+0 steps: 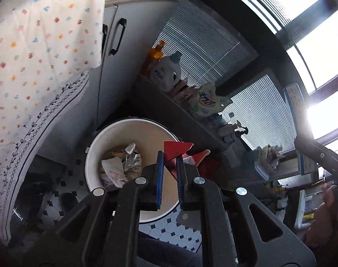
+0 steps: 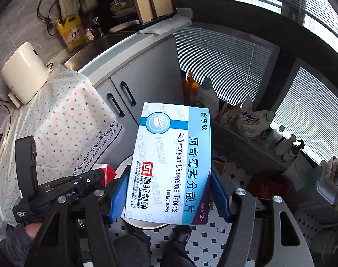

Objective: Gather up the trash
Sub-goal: 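Carry the red item and medicine box down over the white bin, then open the left tool to drop the red item while the right tool drops the medicine box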

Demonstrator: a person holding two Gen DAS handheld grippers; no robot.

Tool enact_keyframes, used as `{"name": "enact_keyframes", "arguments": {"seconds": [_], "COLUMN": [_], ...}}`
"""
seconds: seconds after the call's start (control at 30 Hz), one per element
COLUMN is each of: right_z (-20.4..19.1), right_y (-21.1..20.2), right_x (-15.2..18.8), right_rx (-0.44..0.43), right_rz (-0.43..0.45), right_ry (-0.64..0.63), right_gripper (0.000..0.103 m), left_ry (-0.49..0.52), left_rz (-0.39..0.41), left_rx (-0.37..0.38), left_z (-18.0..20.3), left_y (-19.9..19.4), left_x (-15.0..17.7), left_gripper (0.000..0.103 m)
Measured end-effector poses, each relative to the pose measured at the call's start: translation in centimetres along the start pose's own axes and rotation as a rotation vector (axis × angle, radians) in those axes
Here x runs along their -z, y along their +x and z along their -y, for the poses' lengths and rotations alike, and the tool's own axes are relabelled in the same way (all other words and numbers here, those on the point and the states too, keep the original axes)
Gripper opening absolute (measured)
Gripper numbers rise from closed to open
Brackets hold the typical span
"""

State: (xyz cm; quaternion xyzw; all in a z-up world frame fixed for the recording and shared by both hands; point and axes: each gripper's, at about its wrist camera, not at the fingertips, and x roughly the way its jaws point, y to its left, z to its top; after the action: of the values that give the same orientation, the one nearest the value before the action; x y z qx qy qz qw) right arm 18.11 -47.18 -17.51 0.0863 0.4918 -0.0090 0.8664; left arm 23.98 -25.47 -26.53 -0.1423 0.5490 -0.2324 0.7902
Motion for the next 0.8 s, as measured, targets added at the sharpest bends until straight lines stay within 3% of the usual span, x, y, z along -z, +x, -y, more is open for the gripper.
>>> {"name": "enact_keyframes", "arguments": {"seconds": [0.07,0.13,0.17,0.37,0.8], "right_z": [0.6,1.0,1.0,-0.3,-7.4], "right_y": [0.1,0.3,0.4,1.8,5.4], "right_x": [0.0,0.1,0.0,-0.2,0.1], "right_rx": [0.005,0.002,-0.001,-0.048,-0.173], "right_rz": [-0.003,-0.009,-0.012,-0.034,-0.103], "right_ry": [0.004,0.005,0.004,-0.021,-0.16], "right_gripper": [0.064,0.064,0.064,0.064,0.069], "left_ry": [-0.003,-0.012,-0.012,-0.04,-0.183], "left_rz": [-0.023,-0.017,-0.008,0.035,0.204], "left_rx": [0.013,0.023,0.023,-0.038,-0.235], "left_z": [0.3,0.3,0.2,-1.2,-7.7], "left_y": [0.8,0.8,0.6,-1.2,-10.9], "left_x": [0.1,0.0,0.0,-0.4,1.5], "left_gripper": [0.03,0.058,0.061,0.063,0.072]}}
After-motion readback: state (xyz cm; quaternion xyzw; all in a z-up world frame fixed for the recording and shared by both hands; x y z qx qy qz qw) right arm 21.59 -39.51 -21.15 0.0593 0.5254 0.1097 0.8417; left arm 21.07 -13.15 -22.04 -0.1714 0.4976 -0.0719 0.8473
